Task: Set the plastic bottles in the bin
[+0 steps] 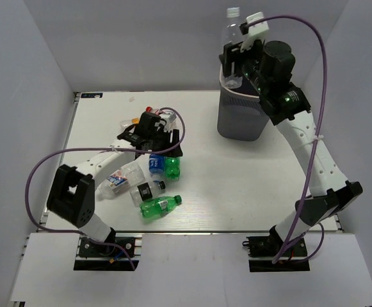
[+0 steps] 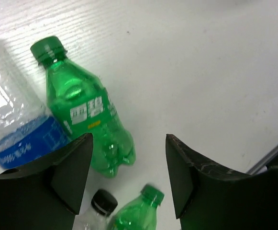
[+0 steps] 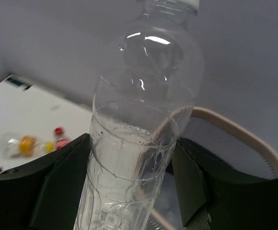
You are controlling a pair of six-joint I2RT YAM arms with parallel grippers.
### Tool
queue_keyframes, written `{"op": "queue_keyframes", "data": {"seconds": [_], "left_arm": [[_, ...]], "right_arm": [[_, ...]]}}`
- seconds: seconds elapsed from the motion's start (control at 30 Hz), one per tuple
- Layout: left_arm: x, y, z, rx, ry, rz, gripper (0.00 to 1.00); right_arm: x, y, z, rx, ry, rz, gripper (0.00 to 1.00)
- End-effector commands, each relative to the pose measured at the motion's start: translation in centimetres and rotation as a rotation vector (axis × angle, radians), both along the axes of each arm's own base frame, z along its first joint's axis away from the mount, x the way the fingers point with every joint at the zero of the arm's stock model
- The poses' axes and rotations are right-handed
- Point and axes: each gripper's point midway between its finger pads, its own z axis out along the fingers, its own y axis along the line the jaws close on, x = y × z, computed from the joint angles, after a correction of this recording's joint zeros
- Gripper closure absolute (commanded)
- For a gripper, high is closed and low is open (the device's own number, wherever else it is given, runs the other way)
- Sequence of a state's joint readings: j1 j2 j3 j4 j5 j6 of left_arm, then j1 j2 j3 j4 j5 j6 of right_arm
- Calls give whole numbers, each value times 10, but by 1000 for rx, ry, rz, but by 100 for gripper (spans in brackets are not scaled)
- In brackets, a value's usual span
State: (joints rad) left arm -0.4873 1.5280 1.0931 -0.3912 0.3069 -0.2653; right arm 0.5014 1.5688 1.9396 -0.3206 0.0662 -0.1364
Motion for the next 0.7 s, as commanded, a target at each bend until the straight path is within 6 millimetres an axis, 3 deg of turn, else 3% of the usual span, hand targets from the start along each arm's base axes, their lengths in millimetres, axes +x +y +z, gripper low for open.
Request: {"op": "queue_keyframes", "data": {"seconds": [0.0, 0.2, 0.23, 0.4, 0.5, 0.53, 0.67], "left_arm": [[23, -12, 12, 7, -49, 73, 28], [35, -26, 6, 70, -53, 108, 28], [32, -29, -1, 96, -38, 105, 28], [36, -25, -5, 146, -50, 159, 27], [33, -26, -13, 188, -41, 163, 27], [33, -26, -14, 188, -41, 163, 27], [38, -13, -26, 279, -27, 232, 27]], "right_arm": [[32, -52, 37, 65, -167, -259, 100], [79, -102, -1, 14, -123, -445, 100], [86, -105, -17, -7, -112, -458, 98], [113, -129, -67, -100, -19, -509, 10], [107, -133, -75, -87, 19, -467, 10], [99, -133, -65, -70, 7, -454, 10], [77, -134, -63, -46, 14, -407, 10]]}}
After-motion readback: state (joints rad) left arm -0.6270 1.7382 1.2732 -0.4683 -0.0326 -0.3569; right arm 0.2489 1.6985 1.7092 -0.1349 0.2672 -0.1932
